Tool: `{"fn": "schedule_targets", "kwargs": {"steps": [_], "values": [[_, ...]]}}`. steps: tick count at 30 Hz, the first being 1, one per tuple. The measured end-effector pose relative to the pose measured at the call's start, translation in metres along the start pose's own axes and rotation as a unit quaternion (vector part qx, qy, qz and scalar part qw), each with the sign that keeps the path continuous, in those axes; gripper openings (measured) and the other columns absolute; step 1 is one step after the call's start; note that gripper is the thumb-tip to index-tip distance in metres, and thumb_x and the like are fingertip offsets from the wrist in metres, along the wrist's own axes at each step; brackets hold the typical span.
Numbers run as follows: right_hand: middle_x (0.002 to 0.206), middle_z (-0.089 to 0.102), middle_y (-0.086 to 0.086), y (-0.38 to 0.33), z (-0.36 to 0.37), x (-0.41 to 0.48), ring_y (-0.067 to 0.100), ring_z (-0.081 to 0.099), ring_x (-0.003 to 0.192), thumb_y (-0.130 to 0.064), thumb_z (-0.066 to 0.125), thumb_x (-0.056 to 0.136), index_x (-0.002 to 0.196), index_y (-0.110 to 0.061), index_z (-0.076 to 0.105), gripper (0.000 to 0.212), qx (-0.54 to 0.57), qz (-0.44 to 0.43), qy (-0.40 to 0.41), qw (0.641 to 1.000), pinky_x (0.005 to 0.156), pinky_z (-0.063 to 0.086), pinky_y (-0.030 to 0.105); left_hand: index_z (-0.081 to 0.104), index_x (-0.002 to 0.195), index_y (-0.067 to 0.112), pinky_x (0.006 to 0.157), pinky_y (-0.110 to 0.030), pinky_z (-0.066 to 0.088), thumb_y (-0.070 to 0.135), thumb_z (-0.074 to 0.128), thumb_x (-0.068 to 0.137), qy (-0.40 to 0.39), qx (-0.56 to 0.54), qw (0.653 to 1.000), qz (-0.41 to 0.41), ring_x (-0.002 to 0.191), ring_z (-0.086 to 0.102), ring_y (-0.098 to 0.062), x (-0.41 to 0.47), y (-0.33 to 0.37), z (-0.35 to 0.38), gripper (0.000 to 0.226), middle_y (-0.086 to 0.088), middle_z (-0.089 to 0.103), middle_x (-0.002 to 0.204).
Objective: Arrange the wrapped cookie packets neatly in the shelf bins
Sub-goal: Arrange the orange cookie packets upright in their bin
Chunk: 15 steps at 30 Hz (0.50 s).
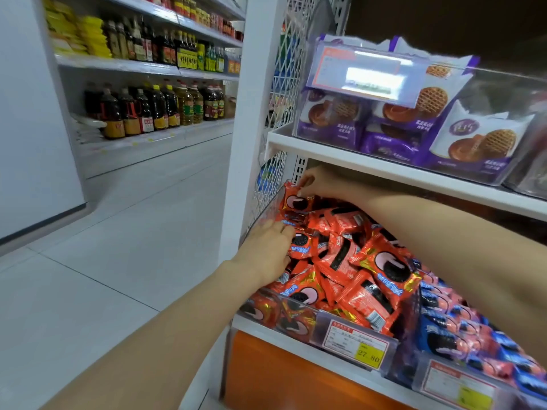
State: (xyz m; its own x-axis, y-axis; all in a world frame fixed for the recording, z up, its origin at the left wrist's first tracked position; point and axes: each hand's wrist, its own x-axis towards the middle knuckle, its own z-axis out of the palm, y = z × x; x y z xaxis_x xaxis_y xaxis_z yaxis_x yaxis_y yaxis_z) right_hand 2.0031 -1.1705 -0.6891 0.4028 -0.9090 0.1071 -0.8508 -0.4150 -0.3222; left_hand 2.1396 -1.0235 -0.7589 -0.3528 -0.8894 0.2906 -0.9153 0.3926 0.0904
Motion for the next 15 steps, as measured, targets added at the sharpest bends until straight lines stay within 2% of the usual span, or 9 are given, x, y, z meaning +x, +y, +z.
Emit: {"fn": "schedule_targets", "kwargs": {"steps": [5,7,11,13,15], "values": [[0.113,0.065,0.015,-0.003,0.006,0.001,0.022,0.060,0.096,-0.014,0.067,0.083,0.113,-0.004,0.065,0.033,-0.017,-0.009,0.010,1.000,0.081,0.046,0.028,0.043,0.128,0.010,0.101,-0.031,0.028,0.017,0.050,0.093,0.007,-0.011,1.000,-0.003,0.122,0.038,-0.024,0.002,0.000,0.001,0.037,-0.009,0.046,0.130],[0.113,0.062,0.011,-0.005,0.002,-0.002,0.021,0.057,0.098,-0.016,0.065,0.085,0.115,-0.003,0.061,0.033,0.034,0.009,0.034,0.999,0.082,0.044,0.027,0.045,0.127,0.009,0.101,-0.030,0.029,0.010,0.047,0.092,0.025,-0.041,0.999,-0.010,0.121,0.039,-0.024,0.004,0.000,0.001,0.035,-0.009,0.048,0.129],[0.096,0.057,0.005,-0.003,-0.005,-0.016,0.016,0.053,0.089,-0.018,0.061,0.088,0.115,-0.003,0.055,0.032,0.184,0.055,0.064,0.979,0.080,0.043,0.025,0.051,0.126,0.009,0.101,-0.027,0.031,-0.001,0.046,0.088,0.093,-0.132,0.986,-0.044,0.121,0.040,-0.022,0.011,0.004,-0.005,0.039,-0.008,0.051,0.127],[0.100,0.059,0.010,0.000,-0.005,-0.025,0.022,0.056,0.093,-0.013,0.063,0.086,0.120,-0.002,0.054,0.037,0.248,0.060,0.053,0.966,0.084,0.048,0.035,0.050,0.128,0.008,0.102,-0.028,0.031,-0.001,0.047,0.089,0.098,-0.137,0.984,-0.059,0.123,0.040,-0.022,0.014,0.007,-0.006,0.040,-0.009,0.051,0.129],[0.100,0.060,0.006,-0.001,-0.007,-0.037,0.019,0.057,0.088,0.001,0.058,0.085,0.121,-0.009,0.054,0.038,0.306,0.024,0.002,0.952,0.076,0.051,0.033,0.050,0.127,0.007,0.100,-0.031,0.035,0.002,0.050,0.089,0.105,-0.154,0.979,-0.083,0.121,0.044,-0.024,0.015,0.011,-0.006,0.038,-0.011,0.053,0.128]]}}
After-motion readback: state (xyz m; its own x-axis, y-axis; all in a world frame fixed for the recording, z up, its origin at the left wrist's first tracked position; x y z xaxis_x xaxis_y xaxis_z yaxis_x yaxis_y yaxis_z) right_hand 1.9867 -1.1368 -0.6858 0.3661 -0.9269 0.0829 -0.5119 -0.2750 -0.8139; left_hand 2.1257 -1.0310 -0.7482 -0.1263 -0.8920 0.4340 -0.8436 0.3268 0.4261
